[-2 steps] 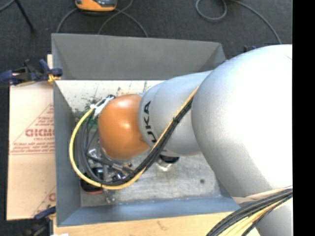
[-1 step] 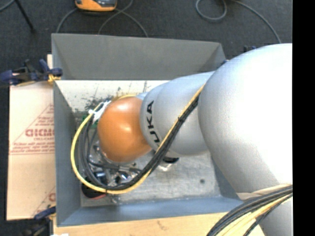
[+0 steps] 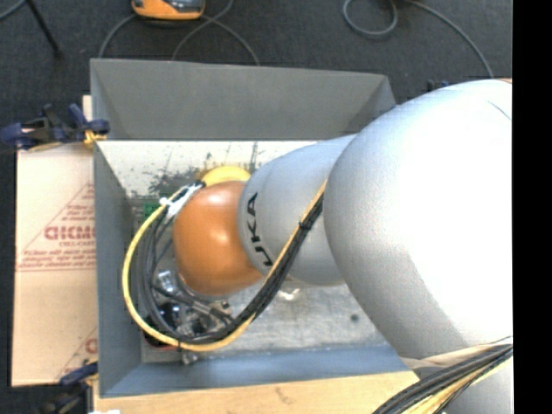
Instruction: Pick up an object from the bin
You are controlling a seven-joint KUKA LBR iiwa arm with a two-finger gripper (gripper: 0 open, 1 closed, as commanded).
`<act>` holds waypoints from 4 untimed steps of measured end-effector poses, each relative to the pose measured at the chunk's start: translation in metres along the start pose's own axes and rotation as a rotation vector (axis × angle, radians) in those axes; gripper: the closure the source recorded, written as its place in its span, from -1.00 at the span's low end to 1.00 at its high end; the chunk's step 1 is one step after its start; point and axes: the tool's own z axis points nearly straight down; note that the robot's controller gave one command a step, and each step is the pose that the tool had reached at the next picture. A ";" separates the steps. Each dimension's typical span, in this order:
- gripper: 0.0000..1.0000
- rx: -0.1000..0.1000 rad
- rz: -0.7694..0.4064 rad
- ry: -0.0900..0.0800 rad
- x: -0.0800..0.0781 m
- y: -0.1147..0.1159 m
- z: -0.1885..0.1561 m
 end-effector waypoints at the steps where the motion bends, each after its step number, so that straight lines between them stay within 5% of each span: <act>1: 1.00 0.000 0.001 0.000 0.000 0.000 0.000; 2: 1.00 0.002 -0.035 0.027 0.005 0.001 -0.041; 3: 1.00 0.001 0.018 0.026 0.002 -0.006 -0.110; 4: 1.00 0.001 -0.037 0.020 -0.002 -0.006 -0.142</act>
Offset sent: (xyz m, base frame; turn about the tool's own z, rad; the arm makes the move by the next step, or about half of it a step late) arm -0.0002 0.0039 0.1500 -0.1114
